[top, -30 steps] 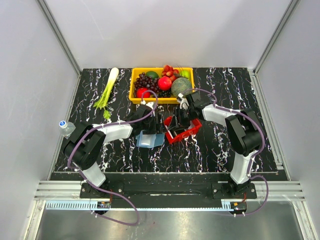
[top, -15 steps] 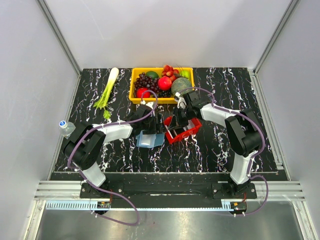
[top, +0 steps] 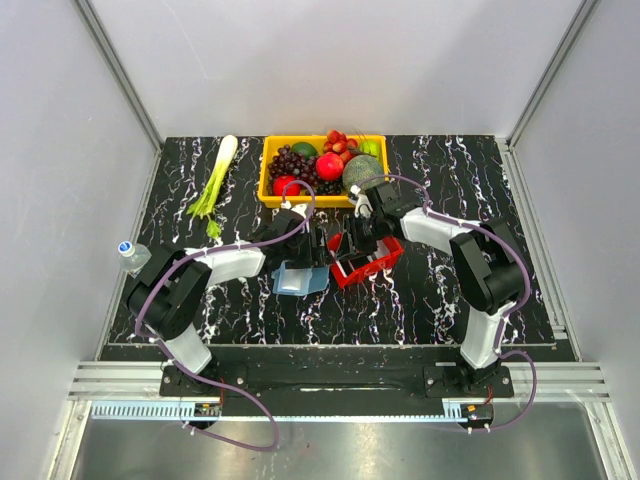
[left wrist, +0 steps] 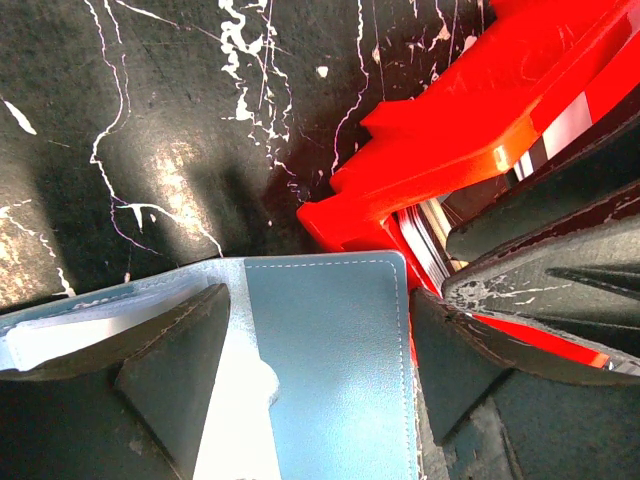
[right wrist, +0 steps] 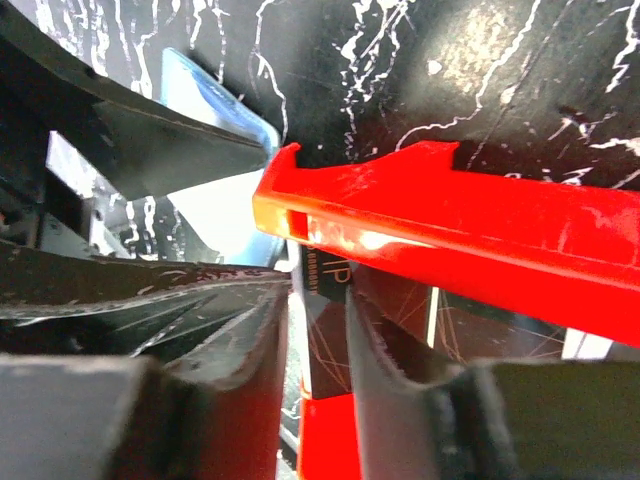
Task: Put the credit cards into the card holder
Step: Pick up the credit card from the storage box.
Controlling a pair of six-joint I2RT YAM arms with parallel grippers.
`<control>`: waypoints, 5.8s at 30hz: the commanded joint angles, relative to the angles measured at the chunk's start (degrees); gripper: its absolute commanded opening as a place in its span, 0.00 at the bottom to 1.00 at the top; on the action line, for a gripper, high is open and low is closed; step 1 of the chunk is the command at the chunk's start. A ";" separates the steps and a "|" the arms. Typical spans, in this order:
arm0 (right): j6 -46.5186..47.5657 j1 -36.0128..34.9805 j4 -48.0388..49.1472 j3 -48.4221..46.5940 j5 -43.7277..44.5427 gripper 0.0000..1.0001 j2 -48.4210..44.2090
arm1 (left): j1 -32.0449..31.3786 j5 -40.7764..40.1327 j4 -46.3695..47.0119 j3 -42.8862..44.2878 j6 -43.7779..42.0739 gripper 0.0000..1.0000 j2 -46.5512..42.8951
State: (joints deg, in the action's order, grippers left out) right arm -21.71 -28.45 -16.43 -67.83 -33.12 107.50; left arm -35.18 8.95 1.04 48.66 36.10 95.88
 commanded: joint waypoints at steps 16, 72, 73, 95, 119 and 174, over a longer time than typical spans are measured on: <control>3.26 -5.74 -7.30 -2.83 18.35 0.38 -3.79 | 0.37 -4.56 2.65 -2.26 1.43 0.76 -4.82; 0.80 -4.60 -3.17 -2.39 -1.41 0.12 -3.70 | 0.37 -0.16 2.48 0.55 0.47 0.76 -0.34; 0.97 -4.60 -3.09 -2.30 -1.59 0.15 -3.70 | 0.37 -0.07 2.48 0.64 0.55 0.76 -0.25; 0.09 -4.60 -1.59 -2.65 -6.25 0.22 -0.37 | 0.37 0.10 2.30 0.73 0.47 0.76 -0.25; 0.01 -3.28 -2.29 -1.16 2.44 0.02 -4.05 | 0.37 0.10 2.30 0.47 0.29 0.76 -0.60; 1.14 -12.95 -16.28 -3.80 43.76 0.84 0.50 | 1.60 2.65 5.46 -2.43 -0.68 0.76 -1.57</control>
State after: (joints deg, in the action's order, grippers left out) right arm -19.55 -40.51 -31.14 -73.91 12.10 108.53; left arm -33.98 10.13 3.64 46.70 35.83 94.89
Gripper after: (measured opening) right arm 0.834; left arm 0.762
